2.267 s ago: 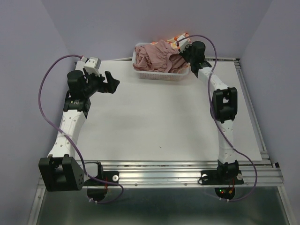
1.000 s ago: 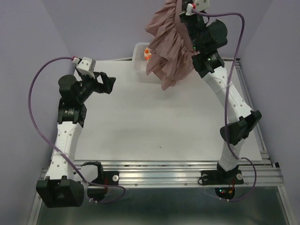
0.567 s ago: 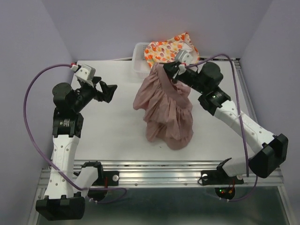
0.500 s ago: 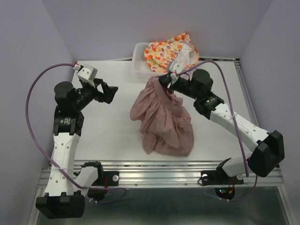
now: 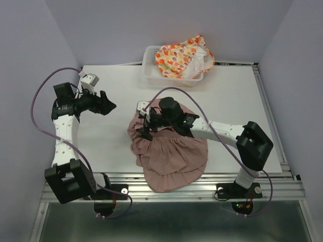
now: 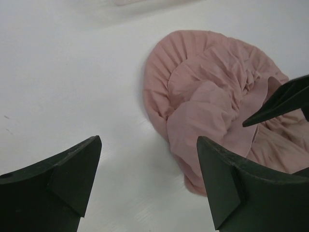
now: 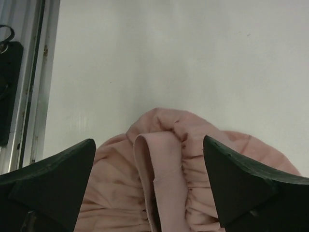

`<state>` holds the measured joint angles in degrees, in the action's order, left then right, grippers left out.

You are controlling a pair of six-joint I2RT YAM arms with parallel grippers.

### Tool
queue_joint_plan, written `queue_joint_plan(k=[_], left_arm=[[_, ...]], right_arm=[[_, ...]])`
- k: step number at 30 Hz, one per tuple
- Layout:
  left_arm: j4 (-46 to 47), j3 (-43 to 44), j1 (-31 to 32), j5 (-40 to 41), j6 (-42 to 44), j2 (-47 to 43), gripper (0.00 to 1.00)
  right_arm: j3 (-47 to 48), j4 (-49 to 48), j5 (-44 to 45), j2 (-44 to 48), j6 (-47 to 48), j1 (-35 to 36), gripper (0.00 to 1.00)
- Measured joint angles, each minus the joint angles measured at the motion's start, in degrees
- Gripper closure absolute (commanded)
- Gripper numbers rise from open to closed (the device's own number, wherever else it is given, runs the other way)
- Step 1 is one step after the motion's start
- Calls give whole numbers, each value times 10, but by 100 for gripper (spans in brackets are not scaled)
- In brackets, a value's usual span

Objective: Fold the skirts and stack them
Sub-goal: Move the skirt to the center of the board, then flatten the skirt out

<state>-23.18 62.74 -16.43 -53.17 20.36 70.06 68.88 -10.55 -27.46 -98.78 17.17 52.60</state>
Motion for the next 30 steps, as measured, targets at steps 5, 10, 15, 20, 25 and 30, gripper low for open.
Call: queue_joint_plan(k=[5, 10, 15, 20, 25, 30], left_arm=[[-82, 26, -3, -19, 106, 50, 9], [-139, 29, 14, -18, 230, 53, 9], [-169, 20, 96, 8, 356, 40, 15], [-163, -31, 166, 34, 448, -35, 28], [-159, -54, 243, 70, 515, -71, 30], [-144, -64, 299, 115, 542, -68, 30]], right_arm=[[91, 58, 77, -8, 25, -2, 0], [87, 157, 101, 71, 41, -54, 0], [49, 252, 48, 176, 65, -181, 5], [-68, 333, -7, 275, 118, -272, 19], [-153, 374, -84, 271, 141, -265, 21], [-197, 340, -113, 245, 142, -270, 15]])
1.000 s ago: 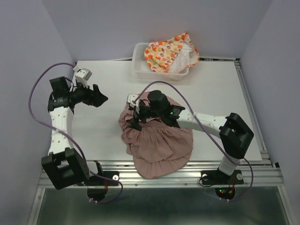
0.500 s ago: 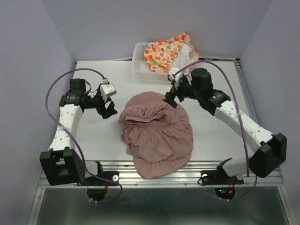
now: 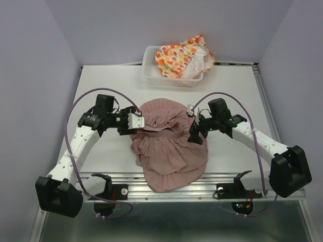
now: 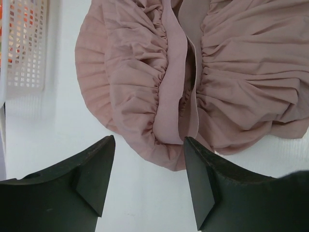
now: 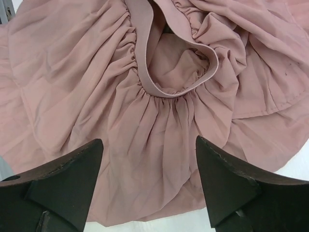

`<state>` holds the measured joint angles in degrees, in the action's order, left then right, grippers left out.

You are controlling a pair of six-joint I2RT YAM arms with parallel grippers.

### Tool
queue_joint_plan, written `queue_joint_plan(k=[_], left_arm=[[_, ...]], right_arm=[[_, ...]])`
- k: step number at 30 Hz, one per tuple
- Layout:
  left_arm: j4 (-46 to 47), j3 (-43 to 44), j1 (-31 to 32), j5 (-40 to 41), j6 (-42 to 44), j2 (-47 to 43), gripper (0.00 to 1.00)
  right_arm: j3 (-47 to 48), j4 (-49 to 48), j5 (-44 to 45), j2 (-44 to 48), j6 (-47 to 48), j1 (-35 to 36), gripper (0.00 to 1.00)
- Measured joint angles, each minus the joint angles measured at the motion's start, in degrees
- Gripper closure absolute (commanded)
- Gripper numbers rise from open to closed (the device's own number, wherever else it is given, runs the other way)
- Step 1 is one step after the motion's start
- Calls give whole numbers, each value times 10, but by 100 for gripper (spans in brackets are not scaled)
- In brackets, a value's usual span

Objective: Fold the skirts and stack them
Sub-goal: Flatten the skirt out

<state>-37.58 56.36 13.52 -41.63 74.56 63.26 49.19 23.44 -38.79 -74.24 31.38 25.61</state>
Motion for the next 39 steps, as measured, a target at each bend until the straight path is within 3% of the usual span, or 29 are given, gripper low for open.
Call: queue_joint_plan(k=[6, 10, 12, 22, 37, 39], left_arm=[[7, -8, 46, 48, 32, 11, 31], [7, -22, 65, 77, 57, 15, 28], [3, -29, 68, 87, 69, 15, 23], [-4, -48, 70, 111, 98, 8, 23], [3, -65, 92, 114, 104, -4, 46], [8, -70, 97, 115, 104, -4, 51]], right_arm=[[-15, -54, -14, -28, 32, -5, 12], [-12, -89, -24, -67, 31, -5, 16], [-12, -107, -30, -85, 27, -5, 17], [-11, -172, -71, -109, 35, -5, 17], [-6, -195, -77, -154, 135, 17, 17], [-2, -196, -77, -159, 139, 19, 26]])
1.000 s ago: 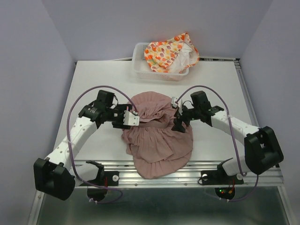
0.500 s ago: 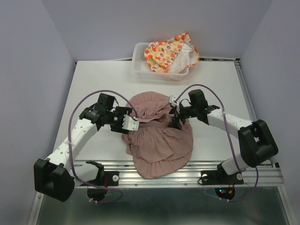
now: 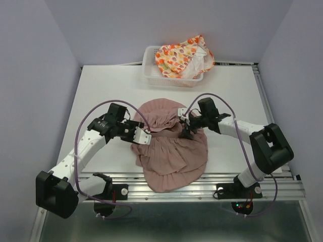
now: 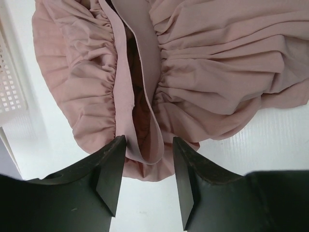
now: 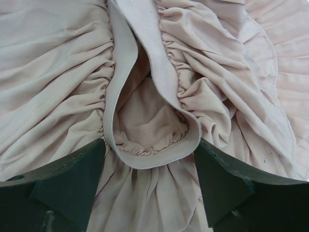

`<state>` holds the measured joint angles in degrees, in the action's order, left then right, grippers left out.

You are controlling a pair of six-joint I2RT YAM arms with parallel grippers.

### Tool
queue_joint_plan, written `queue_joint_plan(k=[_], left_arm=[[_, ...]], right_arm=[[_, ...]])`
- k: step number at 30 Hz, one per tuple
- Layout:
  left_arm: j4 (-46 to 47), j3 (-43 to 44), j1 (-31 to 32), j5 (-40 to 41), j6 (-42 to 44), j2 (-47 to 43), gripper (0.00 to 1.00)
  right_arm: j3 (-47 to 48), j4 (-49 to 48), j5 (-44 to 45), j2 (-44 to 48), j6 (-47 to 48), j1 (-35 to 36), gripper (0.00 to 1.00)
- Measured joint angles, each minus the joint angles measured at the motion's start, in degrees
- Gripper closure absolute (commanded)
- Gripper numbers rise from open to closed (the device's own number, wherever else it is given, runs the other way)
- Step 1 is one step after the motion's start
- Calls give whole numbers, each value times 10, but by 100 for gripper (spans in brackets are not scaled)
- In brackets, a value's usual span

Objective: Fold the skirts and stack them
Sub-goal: Flatten the skirt out

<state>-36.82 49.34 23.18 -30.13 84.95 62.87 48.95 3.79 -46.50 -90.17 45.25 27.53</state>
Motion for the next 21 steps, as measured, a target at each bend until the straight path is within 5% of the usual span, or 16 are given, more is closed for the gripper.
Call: queue_joint_plan(k=[4, 6, 7, 8, 12, 21], left_arm=[[3, -2, 3, 3, -1, 6, 60], [5, -2, 3, 5, -2, 12, 70], [5, -2, 3, 6, -3, 14, 74], [7, -2, 3, 7, -6, 16, 78], [22, -2, 3, 20, -35, 21, 100], [76, 52, -38, 30, -171, 33, 100]], right_arm=[[7, -15, 0, -9, 3, 0, 43], [10, -19, 1, -10, 2, 3, 65], [11, -20, 1, -10, 0, 4, 88], [12, -22, 1, -10, 4, 6, 93], [12, -25, 14, -9, -2, 7, 99], [40, 24, 81, 49, 6, -13, 99]])
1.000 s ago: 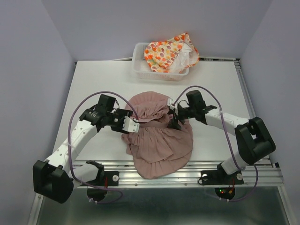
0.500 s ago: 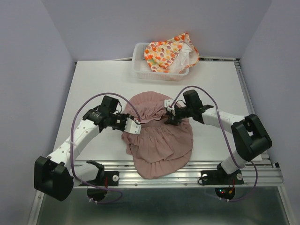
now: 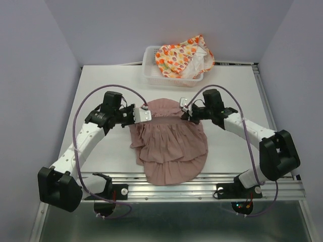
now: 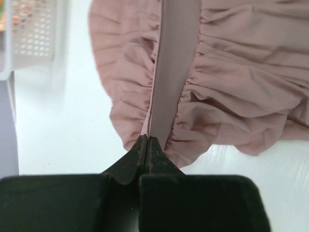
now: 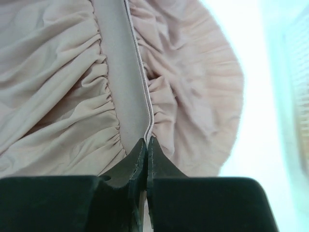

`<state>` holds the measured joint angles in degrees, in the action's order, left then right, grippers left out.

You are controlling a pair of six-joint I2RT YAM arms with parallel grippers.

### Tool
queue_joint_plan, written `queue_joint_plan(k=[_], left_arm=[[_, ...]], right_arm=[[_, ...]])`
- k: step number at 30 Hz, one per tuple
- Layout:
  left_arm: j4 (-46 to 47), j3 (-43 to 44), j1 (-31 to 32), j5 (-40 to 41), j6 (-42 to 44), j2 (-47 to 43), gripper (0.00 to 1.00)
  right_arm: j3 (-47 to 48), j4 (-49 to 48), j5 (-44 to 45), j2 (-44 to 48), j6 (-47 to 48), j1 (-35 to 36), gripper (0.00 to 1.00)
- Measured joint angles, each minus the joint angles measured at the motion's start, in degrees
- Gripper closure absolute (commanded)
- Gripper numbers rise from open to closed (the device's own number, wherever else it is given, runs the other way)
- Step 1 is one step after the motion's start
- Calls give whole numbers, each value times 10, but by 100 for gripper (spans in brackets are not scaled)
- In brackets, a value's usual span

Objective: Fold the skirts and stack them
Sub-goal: Flatten the skirt out

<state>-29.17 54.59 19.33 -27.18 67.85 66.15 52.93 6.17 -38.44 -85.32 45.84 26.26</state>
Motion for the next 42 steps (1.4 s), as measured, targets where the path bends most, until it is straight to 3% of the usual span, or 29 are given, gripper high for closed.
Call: queue_joint_plan(k=[5, 14, 18, 22, 29, 33, 37, 42], left_arm=[[52, 121, -25, -4, -99, 70, 100], [134, 446, -34, 24, -225, 269, 100], [139, 472, -34, 22, -232, 274, 100], [155, 386, -32, 5, -222, 224, 100], [160, 116, 9, -14, -181, 124, 100], [149, 13, 26, -17, -161, 114, 100], [114, -30, 35, -36, -145, 77, 100], [100, -23, 38, -43, -140, 39, 100]], right_arm=[[159, 41, 40, -30, 0, -51, 99], [484, 101, 89, -157, 11, -104, 99], [539, 116, 100, -161, 29, -104, 99], [472, 116, 97, -122, 58, -104, 99], [183, 120, 83, -12, 115, -89, 99], [48, 136, 80, 27, 130, -57, 99], [-21, 159, 73, 70, 129, -30, 99], [-3, 163, 80, 94, 104, -26, 99]])
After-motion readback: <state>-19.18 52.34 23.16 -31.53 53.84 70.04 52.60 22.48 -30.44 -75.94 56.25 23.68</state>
